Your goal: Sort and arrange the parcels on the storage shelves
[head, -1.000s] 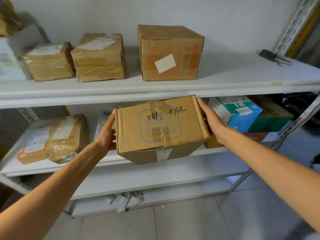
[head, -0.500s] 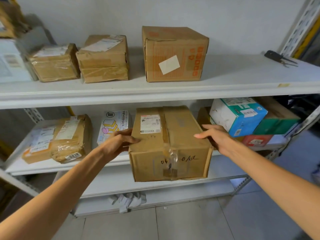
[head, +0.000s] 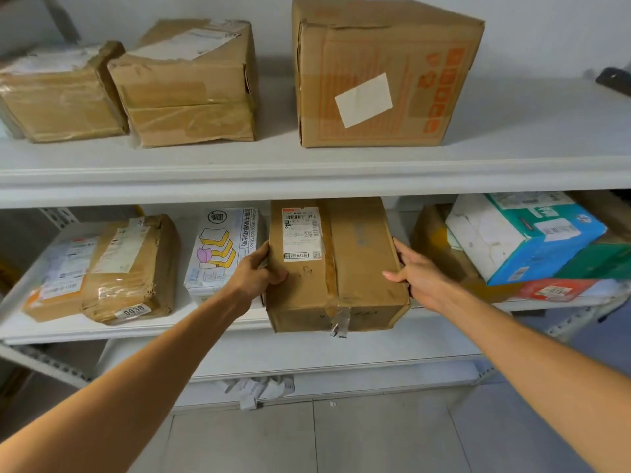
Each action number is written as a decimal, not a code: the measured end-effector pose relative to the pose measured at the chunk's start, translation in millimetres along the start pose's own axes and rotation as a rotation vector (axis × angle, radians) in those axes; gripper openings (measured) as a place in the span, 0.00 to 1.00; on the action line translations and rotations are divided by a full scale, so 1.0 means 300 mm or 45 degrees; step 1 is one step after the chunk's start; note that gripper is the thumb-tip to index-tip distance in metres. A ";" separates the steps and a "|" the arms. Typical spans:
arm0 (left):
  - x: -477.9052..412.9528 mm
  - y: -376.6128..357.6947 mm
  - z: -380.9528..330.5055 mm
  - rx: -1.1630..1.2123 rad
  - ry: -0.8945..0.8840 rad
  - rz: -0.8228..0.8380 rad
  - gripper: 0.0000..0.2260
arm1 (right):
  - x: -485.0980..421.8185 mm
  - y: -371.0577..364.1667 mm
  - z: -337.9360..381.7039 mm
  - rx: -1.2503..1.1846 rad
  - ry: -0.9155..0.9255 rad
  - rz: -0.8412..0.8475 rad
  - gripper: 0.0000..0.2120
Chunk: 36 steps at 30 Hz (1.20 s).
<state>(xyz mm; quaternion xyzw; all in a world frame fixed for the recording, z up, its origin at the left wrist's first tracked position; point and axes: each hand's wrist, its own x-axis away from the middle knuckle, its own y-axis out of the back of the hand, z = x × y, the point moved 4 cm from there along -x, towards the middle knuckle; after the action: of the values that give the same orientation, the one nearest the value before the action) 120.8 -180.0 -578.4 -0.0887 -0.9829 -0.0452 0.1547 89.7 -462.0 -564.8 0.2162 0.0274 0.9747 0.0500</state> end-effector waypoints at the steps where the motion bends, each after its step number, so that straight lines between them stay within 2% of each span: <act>1: -0.035 0.002 0.010 -0.016 0.011 0.000 0.29 | -0.033 0.001 -0.005 -0.005 -0.004 0.003 0.38; 8: -0.201 -0.010 0.109 -0.032 0.109 -0.046 0.35 | -0.209 0.003 -0.063 0.035 -0.048 0.010 0.36; 11: -0.231 -0.012 0.135 -0.015 0.125 -0.139 0.35 | -0.261 0.009 -0.110 0.089 -0.034 -0.015 0.36; 16: -0.238 -0.012 0.135 -0.103 0.128 -0.186 0.35 | -0.280 0.018 -0.132 0.161 0.025 -0.035 0.36; 18: -0.229 -0.019 0.130 -0.147 0.137 -0.190 0.35 | -0.276 0.016 -0.124 0.280 0.047 -0.063 0.35; 20: -0.218 -0.029 0.112 -0.302 0.114 -0.195 0.34 | -0.270 0.011 -0.113 0.449 0.074 -0.111 0.35; 24: -0.166 -0.043 0.000 -0.820 0.008 -0.281 0.31 | -0.225 -0.002 -0.056 0.886 0.132 -0.194 0.31; 28: -0.079 -0.101 -0.119 -1.257 -0.113 -0.149 0.31 | -0.087 0.005 0.008 1.311 0.157 -0.151 0.26; 32: 0.017 -0.185 -0.199 -1.498 -0.163 0.015 0.33 | 0.086 0.055 0.069 1.646 0.186 0.029 0.28; 36: 0.104 -0.291 -0.301 -1.649 -0.343 0.080 0.29 | 0.226 0.127 0.122 1.768 0.156 0.025 0.32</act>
<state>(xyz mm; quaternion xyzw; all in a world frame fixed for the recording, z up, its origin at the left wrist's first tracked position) 102.0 -271.1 -488.5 -0.1975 -0.7648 -0.6110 -0.0528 40.8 -491.2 -500.6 0.1431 0.6452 0.7424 -0.1101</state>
